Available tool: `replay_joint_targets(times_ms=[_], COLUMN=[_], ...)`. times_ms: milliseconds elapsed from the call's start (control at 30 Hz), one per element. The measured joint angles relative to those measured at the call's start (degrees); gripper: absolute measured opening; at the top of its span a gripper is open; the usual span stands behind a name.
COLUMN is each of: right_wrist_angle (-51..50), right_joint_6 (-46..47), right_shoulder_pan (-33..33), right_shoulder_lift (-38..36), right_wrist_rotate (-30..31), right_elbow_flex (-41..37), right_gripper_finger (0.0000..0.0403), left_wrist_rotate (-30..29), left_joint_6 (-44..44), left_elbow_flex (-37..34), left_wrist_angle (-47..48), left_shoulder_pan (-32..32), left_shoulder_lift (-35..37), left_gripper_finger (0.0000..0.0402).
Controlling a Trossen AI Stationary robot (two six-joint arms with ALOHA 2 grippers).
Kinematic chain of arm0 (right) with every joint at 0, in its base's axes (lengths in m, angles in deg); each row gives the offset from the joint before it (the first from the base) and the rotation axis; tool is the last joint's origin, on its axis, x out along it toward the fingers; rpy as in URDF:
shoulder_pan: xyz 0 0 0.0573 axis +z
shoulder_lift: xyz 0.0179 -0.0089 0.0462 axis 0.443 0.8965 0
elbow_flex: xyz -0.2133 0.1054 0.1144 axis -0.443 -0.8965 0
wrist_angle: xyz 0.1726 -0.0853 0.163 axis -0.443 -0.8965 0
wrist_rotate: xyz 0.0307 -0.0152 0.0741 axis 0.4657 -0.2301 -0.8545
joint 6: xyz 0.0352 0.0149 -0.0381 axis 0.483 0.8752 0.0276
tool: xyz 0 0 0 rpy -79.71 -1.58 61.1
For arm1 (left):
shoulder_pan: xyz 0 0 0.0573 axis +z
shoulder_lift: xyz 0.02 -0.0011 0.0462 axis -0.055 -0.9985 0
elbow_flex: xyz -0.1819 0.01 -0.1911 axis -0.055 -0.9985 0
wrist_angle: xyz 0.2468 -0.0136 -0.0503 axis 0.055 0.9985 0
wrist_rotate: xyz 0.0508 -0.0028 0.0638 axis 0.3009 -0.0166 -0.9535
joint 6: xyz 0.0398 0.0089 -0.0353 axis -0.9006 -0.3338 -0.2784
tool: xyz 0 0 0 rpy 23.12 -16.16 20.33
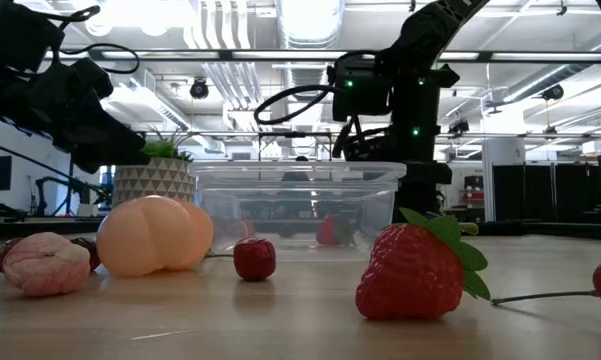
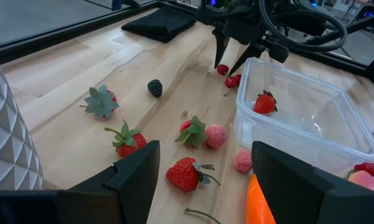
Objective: Pick and placing Produce into tupperware
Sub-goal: Put the red cherry into the transparent container
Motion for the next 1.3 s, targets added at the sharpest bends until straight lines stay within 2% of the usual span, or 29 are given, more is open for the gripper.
replay_joint_targets(times_ms=[333,767,933,1100,1200,1300], right_wrist_angle=[0.9,0.6,-0.5,-0.5,-0.9,-1.0], right_joint_6=[0.0,2.9,8.1,12.5,13.5,13.4], right_shoulder_pan=[-0.3,-0.9,-1.0,-1.1,-1.1,-0.1], right_shoulder_lift=[0.0,0.0,-1.3,-5.9,-8.9,-10.7], right_wrist_rotate=[0.1,0.2,0.2,3.2,2.2,-4.6], right_elbow_flex=[-0.1,-0.2,0.0,1.7,3.8,6.8], right_gripper_finger=[0.0164,0.0080,0.0074,0.0081,0.0086,0.0088], left_wrist_rotate=[0.0,0.0,0.0,0.0,0.0,0.0], left_joint_6=[0.0,0.0,0.0,0.0,0.0,0.0], left_elbow_flex=[-0.1,-0.1,-0.1,-0.1,-0.1,-0.1], left_wrist_angle=[-0.8,-1.0,-1.0,-1.0,-1.0,-1.0], left_shoulder_pan=[0.0,0.0,0.0,0.0,0.0,0.0], left_shoulder_lift=[-0.1,0.0,0.1,0.0,0.0,0.0], left_gripper_finger=[0.0240,0.0240,0.0240,0.0240,0.0240,0.0240])
